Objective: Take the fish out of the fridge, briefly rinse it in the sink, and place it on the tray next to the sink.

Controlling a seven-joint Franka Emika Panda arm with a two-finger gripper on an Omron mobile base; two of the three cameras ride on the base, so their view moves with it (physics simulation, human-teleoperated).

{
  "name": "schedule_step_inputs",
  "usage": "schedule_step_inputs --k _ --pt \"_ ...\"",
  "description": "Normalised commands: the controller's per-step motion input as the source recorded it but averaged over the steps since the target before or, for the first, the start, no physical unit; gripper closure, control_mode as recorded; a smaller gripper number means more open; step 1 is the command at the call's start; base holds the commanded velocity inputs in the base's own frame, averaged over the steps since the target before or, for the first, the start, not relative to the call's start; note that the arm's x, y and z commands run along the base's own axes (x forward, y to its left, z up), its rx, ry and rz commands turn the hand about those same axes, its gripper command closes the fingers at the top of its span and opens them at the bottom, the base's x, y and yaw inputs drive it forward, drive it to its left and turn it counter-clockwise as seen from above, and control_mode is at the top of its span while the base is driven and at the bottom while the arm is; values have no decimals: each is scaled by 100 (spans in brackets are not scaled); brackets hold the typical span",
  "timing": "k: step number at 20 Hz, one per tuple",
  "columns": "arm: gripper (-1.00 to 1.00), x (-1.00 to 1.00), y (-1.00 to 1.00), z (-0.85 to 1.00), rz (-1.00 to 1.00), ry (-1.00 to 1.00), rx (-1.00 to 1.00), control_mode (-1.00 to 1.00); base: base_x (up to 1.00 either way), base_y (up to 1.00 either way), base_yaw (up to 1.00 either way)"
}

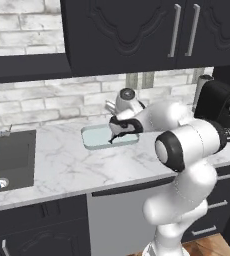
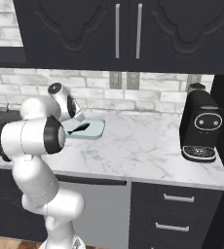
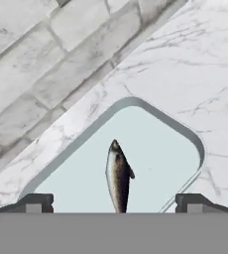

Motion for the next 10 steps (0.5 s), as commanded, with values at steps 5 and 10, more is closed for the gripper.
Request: schedule_step_inputs --k 5,10 --pt "-100 -100 -24 53 -10 -33 12 -100 0 0 0" --pt "-100 -100 -15 79 -9 -30 12 -100 0 0 0"
